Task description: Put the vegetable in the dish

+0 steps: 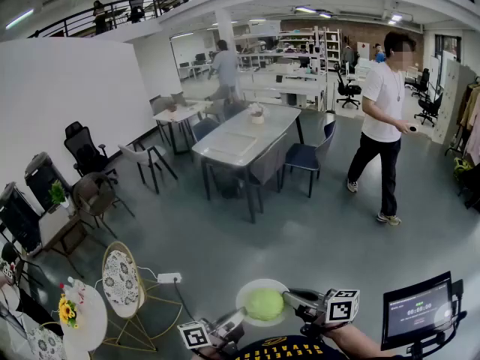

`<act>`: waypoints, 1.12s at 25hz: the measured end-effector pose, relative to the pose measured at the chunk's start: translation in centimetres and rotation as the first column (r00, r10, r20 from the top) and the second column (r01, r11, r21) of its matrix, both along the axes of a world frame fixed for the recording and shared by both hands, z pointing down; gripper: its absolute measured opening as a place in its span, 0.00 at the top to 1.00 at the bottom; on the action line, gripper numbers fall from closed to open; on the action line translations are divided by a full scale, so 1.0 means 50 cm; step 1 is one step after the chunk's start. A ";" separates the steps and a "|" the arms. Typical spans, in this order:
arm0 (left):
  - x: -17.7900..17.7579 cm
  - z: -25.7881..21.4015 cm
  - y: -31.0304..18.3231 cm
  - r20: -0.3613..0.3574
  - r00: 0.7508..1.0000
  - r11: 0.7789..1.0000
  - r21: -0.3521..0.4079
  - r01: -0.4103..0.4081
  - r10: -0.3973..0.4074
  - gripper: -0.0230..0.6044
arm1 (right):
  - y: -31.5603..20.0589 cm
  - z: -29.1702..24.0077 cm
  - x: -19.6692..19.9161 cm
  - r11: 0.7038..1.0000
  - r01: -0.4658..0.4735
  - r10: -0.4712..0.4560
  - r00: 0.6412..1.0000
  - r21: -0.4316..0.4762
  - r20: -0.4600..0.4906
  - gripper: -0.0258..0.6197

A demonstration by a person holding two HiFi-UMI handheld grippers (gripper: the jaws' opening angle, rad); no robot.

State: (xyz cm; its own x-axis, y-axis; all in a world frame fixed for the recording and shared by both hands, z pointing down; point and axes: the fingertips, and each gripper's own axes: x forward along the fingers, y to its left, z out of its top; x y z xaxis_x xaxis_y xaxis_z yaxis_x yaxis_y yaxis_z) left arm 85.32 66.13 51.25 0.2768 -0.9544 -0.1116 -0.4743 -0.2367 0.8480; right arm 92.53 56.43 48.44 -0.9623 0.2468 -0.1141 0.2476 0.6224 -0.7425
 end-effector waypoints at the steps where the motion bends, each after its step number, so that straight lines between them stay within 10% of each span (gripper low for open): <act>1: -0.004 0.015 0.000 -0.010 1.000 1.000 -0.013 0.008 -0.008 0.95 | -0.003 0.004 -0.002 1.000 0.004 -0.004 1.000 0.006 -0.007 0.91; 28: 0.028 0.051 0.003 -0.011 0.997 0.993 -0.084 0.078 -0.080 0.94 | -0.011 0.073 0.009 0.999 0.041 -0.042 0.996 -0.005 -0.077 0.93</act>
